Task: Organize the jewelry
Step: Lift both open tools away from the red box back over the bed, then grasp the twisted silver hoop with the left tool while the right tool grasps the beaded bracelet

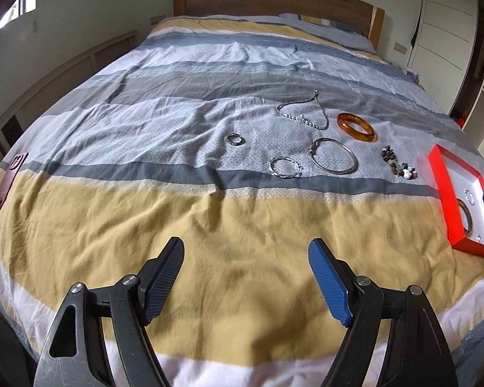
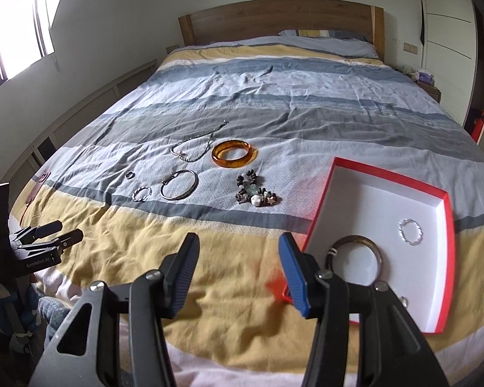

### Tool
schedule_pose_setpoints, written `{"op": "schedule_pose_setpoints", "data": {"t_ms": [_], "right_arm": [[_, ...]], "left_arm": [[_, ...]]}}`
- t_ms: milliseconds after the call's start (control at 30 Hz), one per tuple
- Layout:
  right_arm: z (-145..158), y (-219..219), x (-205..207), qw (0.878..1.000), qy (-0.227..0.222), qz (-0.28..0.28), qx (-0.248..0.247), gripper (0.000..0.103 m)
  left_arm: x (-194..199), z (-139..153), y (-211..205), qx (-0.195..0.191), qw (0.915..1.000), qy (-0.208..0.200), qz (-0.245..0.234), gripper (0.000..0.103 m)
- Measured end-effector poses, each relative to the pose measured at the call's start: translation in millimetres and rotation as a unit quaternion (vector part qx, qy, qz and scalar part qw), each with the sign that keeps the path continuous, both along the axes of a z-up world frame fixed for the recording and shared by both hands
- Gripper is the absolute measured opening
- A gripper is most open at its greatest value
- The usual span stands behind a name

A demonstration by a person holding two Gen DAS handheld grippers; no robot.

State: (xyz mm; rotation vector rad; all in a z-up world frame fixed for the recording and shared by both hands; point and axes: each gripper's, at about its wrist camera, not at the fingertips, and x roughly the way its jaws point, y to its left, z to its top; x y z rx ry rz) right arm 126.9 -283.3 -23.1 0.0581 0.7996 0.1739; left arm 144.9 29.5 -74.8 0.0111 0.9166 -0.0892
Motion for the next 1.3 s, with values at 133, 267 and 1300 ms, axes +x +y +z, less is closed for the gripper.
{"op": "schedule_pose_setpoints", "data": {"t_ms": [133,267,1300], "right_arm": [[-13,7,28,1.000,0.013,0.004,-0.006,0.055],[-24,16,59,1.000,0.022,0.012,-0.016,0.055],[-98,21,155,0.993,0.114,0.009,0.013,0.016]], "left_arm": [[26,-13,-6,0.007,0.9998,0.012,-0.013,0.078],[52,-23,-14,0.014,0.9993,0.017,-0.029,0.078],[132,-58,-30,-0.012,0.9969,0.036,-0.069,0.038]]}}
